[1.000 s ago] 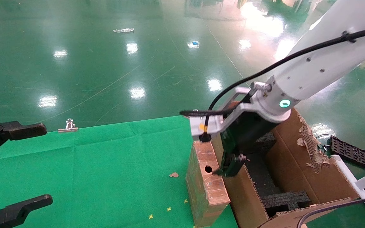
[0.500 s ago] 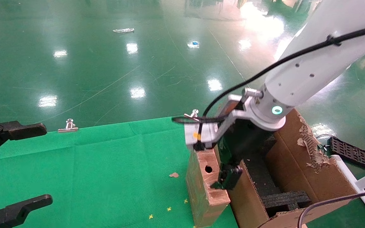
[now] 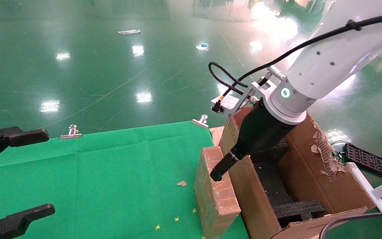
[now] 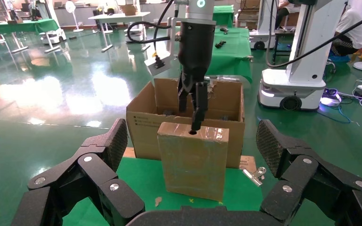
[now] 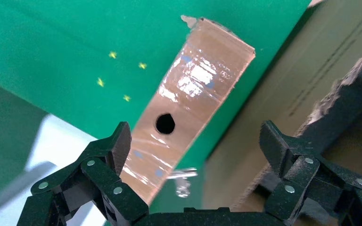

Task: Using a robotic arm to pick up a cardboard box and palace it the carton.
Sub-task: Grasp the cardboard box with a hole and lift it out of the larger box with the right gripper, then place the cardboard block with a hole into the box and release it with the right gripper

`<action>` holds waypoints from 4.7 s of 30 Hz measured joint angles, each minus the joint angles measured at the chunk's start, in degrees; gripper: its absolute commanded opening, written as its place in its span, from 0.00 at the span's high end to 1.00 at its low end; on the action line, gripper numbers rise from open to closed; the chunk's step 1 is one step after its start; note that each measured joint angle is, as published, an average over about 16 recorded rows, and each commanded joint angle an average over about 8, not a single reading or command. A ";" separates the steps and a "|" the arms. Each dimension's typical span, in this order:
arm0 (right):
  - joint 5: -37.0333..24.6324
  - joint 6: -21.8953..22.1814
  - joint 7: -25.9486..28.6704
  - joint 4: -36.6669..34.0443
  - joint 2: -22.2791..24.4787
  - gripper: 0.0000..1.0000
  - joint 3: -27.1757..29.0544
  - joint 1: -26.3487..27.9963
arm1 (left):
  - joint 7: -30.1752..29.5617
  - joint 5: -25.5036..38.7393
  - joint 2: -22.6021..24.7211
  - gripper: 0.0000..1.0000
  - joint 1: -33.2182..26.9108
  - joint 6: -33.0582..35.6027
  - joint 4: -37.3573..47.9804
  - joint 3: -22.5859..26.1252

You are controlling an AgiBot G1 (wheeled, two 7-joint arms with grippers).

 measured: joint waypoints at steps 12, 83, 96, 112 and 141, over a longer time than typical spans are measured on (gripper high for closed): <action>1.67 0.16 4.63 -7.33 -3.68 0.14 -2.11 -3.99 | 0.02 -0.03 -0.02 0.00 -0.01 -0.02 0.00 0.05; -10.13 7.85 -14.77 -11.30 22.20 1.00 5.44 12.17 | 0.16 -0.21 -0.13 0.00 -0.07 -0.14 0.00 0.31; -11.01 7.13 -14.46 -20.38 23.58 1.00 1.43 4.69 | 0.18 -0.25 -0.15 0.00 -0.08 -0.16 0.00 0.36; -9.56 11.89 -17.31 -31.62 19.87 1.00 -1.45 -6.24 | 0.21 -0.28 -0.17 0.00 -0.09 -0.18 0.00 0.41; -1.52 25.81 -25.93 -48.11 10.52 0.00 -0.33 -25.27 | 0.26 -0.35 -0.21 0.00 -0.11 -0.22 0.00 0.51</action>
